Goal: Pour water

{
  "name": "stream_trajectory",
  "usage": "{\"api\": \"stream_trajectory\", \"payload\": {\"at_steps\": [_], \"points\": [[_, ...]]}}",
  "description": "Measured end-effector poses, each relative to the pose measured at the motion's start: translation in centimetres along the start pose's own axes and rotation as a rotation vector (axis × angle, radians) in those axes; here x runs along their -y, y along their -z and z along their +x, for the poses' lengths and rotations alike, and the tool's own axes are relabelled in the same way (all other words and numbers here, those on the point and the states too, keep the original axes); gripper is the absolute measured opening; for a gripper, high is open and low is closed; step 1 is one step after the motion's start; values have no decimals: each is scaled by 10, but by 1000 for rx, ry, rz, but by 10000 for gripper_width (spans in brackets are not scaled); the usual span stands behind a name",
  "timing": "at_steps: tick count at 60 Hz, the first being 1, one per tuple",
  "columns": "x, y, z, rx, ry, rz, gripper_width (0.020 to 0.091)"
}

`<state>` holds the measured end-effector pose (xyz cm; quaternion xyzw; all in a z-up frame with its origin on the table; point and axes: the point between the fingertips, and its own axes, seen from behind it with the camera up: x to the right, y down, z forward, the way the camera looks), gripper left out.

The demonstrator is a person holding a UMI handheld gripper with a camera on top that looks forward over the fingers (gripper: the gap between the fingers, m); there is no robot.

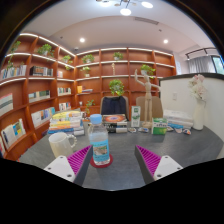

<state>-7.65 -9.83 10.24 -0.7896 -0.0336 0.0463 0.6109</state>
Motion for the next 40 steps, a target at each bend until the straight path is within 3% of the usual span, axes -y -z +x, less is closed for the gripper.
{"api": "stream_trajectory", "payload": {"at_steps": [13, 33, 40], "points": [[12, 42, 39, -152, 48, 13, 855], [35, 73, 56, -183, 35, 52, 850], [30, 74, 50, -174, 4, 31, 849]]}}
